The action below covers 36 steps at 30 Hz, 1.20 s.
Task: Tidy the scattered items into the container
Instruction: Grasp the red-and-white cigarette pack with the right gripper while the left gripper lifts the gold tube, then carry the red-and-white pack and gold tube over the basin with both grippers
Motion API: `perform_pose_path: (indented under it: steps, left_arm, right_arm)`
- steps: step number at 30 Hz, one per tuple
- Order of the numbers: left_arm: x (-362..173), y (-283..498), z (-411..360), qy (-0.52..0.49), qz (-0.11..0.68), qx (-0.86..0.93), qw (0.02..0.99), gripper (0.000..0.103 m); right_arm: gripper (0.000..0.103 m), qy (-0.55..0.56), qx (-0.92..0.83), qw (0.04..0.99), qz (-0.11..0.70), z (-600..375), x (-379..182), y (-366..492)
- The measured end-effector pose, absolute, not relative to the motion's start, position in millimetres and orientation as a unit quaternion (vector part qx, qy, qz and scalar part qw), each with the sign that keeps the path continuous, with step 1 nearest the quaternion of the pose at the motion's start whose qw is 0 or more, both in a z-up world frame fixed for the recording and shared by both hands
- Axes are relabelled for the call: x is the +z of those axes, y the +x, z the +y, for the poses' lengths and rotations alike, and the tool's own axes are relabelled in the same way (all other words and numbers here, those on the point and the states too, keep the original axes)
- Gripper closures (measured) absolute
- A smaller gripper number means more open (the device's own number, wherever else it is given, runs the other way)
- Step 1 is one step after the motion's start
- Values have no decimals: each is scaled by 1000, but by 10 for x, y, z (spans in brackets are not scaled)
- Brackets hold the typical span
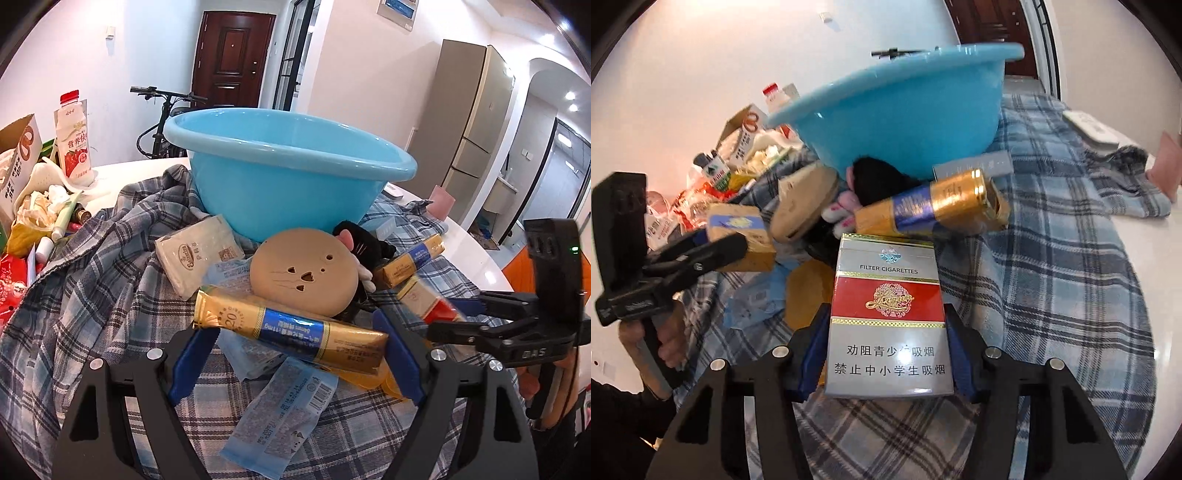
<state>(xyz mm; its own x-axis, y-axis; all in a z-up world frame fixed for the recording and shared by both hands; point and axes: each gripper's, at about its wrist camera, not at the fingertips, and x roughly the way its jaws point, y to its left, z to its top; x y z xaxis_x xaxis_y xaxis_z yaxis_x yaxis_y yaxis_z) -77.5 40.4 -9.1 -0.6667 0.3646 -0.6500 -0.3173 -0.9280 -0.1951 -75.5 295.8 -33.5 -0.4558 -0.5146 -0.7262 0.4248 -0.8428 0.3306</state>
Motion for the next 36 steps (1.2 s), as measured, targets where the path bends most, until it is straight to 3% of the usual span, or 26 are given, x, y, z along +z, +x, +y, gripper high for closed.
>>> perform_pose_path:
  steps: [11, 24, 36]
  left_arm:
    - [186, -707, 376, -335, -20, 927, 168, 19]
    - [1203, -669, -57, -267, -58, 943, 188, 19]
    - [1796, -1020, 49, -191, -16, 972, 132, 19]
  right_arm:
    - [43, 382, -895, 231, -10, 2800, 240, -470]
    - [43, 288, -932, 220, 14, 2333, 1228, -581]
    - [43, 229, -959, 167, 4, 2207, 1910, -1009]
